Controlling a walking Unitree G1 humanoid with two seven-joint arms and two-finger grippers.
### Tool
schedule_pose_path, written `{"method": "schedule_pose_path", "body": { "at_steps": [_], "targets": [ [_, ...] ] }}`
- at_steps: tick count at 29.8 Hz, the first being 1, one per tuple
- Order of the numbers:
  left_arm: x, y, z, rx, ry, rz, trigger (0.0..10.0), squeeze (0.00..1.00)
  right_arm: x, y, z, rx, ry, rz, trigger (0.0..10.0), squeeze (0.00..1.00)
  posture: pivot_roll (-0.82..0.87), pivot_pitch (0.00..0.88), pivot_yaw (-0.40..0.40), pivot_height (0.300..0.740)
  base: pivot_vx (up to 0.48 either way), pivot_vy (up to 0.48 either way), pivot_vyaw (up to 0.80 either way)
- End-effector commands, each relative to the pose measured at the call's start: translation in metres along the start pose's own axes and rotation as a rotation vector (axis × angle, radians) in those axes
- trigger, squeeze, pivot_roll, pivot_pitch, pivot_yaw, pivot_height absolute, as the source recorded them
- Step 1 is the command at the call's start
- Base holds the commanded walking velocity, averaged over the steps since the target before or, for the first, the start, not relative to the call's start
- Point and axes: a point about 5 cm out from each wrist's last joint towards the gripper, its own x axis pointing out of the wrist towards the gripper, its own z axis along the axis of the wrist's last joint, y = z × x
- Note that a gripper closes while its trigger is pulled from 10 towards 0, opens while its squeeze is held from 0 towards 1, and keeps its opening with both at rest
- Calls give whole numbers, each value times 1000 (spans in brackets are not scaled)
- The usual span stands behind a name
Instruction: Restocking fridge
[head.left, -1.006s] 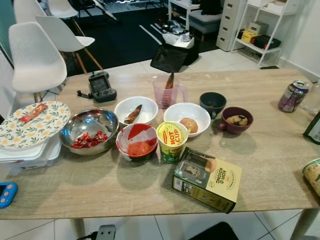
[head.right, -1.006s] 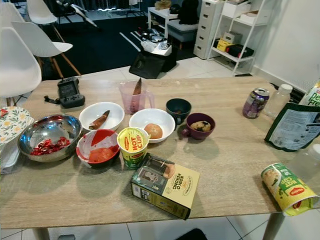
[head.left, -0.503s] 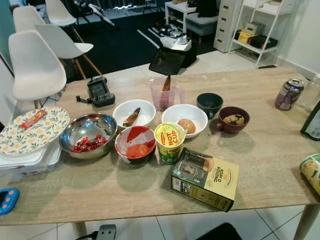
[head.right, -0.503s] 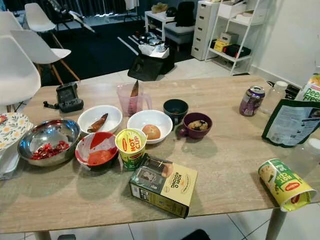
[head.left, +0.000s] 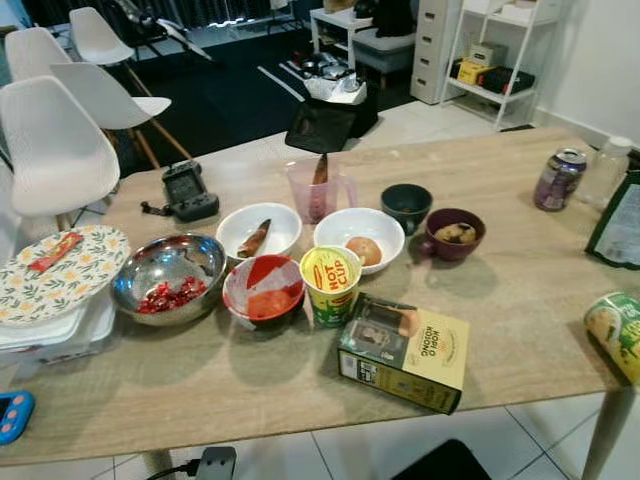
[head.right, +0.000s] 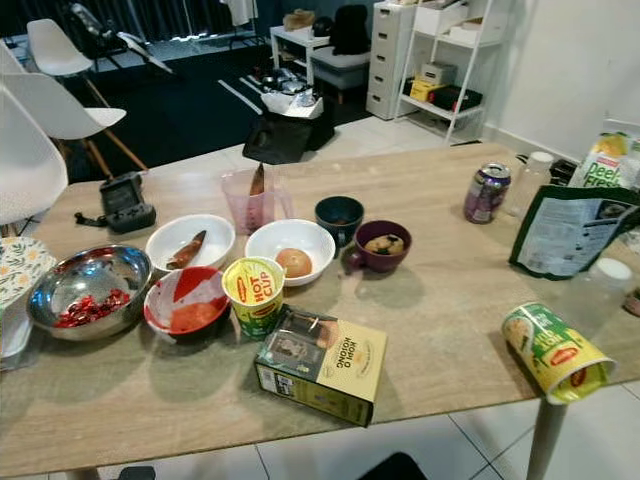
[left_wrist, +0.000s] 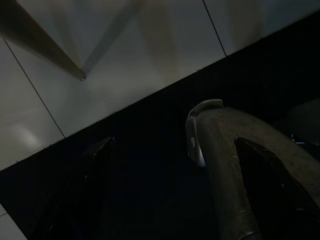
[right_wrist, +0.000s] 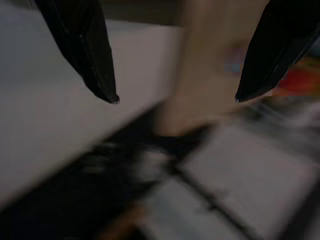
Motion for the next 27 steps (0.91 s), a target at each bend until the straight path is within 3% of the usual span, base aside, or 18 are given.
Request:
{"method": "schedule_pose_path", "body": {
  "at_steps": [1, 2, 3, 4, 6, 9, 10, 11, 12, 13, 14, 17, 20, 22, 27],
  "targets": [
    [-1, 6, 0, 17, 6, 12, 10000, 0, 4, 21, 5, 63, -15, 202, 10000, 0, -85, 0, 26, 740, 0, 0, 0],
    [-1, 6, 0, 17, 6, 12, 10000, 0, 4, 21, 5, 63, -15, 202, 10000, 0, -85, 0, 26, 740, 0, 0, 0],
    [-1, 6, 0, 17, 7, 12, 10000, 0, 4, 36, 7, 90, -23, 344, 10000, 0, -85, 0, 27, 740, 0, 0, 0],
    [-1, 6, 0, 17, 7, 12, 10000, 0, 4, 36, 7, 90, -23, 344, 10000, 0, -85, 0, 27, 740, 0, 0, 0],
    [-1, 6, 0, 20, 9, 13, 10000, 0, 1, 59, 12, 126, -36, 592, 10000, 0, -85, 0, 30, 740, 0, 0, 0],
    [-1, 6, 0, 21, 9, 13, 10000, 0, -2, 65, 13, 135, -38, 675, 10000, 0, -85, 0, 30, 740, 0, 0, 0],
    [-1, 7, -1, 21, 10, 13, 10000, 0, -7, 71, 14, 121, -28, 781, 10000, 0, -83, 0, 27, 740, 0, 0, 0],
    [-1, 7, -1, 21, 10, 13, 10000, 0, -7, 71, 14, 121, -28, 781, 10000, 0, -83, 0, 27, 740, 0, 0, 0],
    [-1, 7, -1, 21, 10, 13, 10000, 0, -13, 76, 15, 90, -9, 888, 10000, 0, -84, 0, 25, 740, 0, 0, 0],
    [-1, 7, -1, 21, 10, 13, 10000, 0, -13, 76, 15, 90, -9, 888, 10000, 0, -84, 0, 25, 740, 0, 0, 0],
    [-1, 6, -1, 22, 10, 13, 10000, 0, -18, 78, 17, 59, 11, 977, 10000, 0, -85, 0, 23, 740, 0, 0, 0],
    [-1, 5, -2, 23, 12, 10, 10000, 0, -24, 77, 19, -21, 84, 1069, 10000, 0, -92, 0, 20, 740, 0, 0, 0],
    [-1, 5, -2, 24, 13, 9, 10000, 0, -25, 75, 19, -59, 121, 1084, 10000, 0, -93, 0, 20, 740, 0, 0, 0],
    [-1, 4, -3, 30, 17, 5, 10000, 0, -27, 62, 21, -122, 216, 1080, 10000, 0, -99, 0, 14, 740, 0, 0, 0],
    [-1, 4, -4, 36, 19, 4, 10000, 0, -35, 49, 29, -145, 282, 1111, 10000, 0, -104, 0, 13, 740, 0, 0, 0]
  ]
}}
